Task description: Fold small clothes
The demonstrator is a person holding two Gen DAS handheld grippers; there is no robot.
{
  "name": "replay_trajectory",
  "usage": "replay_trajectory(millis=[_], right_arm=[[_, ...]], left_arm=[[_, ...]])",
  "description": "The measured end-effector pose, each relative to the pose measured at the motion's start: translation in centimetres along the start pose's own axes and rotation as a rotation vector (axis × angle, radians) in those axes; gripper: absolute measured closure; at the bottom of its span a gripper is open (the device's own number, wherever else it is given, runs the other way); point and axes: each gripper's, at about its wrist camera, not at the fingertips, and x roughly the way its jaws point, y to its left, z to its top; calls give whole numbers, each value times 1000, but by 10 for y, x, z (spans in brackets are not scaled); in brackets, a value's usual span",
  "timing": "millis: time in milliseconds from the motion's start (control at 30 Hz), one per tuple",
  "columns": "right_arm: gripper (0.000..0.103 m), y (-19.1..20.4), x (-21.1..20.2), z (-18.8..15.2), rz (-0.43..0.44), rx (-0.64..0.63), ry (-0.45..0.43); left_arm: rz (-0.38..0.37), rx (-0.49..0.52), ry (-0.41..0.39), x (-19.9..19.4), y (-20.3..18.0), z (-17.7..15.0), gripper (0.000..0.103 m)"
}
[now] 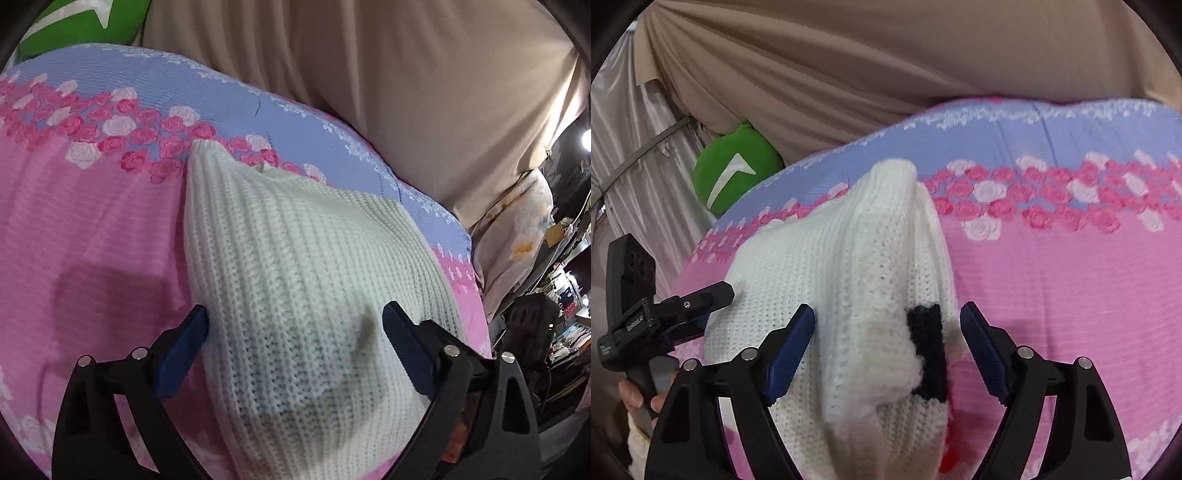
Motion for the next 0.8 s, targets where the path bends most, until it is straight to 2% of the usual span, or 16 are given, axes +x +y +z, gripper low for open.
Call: replay_trajectory(millis=[33,67,100,133,167,233,300,367,433,500,533,567,600,700,767,800], right_arm=[[31,-1,4,-1,-6,2,-1],[39,3,5,-1,-3,-20,-8],[56,8,2,0,-1,-44,-26],[69,15,-3,1,-11,-69,-52],[72,23,-14,2,-15,-99,-96],[78,36,-36,4,11,-130,-183],[78,48,-61,2,34,-157,-279],[78,48,-72,2,-3,-173,-323],[74,32,-56,5,-33,-143,-258],[71,1,-19,3,-74,-74,-106],[61,-11,-9,0,-63,-30,-67],[57,-21,-15,-5,-15,24,-86],[55,-22,-23,-6,-6,40,-94],[55,-4,-63,-13,-81,-15,-208],[59,9,-87,-22,-102,-47,-272],[67,13,-95,-27,-89,-56,-283]], left_arm=[[3,5,-2,2,0,1,22],[-1,16,-10,3,-1,2,31],[-7,34,-21,2,-5,3,43],[-12,52,-35,-1,-10,6,49],[-20,70,-54,-4,-16,9,56],[-32,114,-103,-14,-32,15,61],[-51,173,-162,-27,-53,21,62],[-45,206,-190,-32,-66,22,61],[19,197,-162,-19,-65,21,59],[140,173,-99,6,-53,15,56],[192,146,-64,16,-44,8,54],[187,126,-68,14,-38,3,50],[183,119,-83,7,-36,-2,47],[252,145,-123,-21,-45,-17,47],[314,189,-159,-40,-57,-29,48],[328,211,-171,-47,-64,-36,48]])
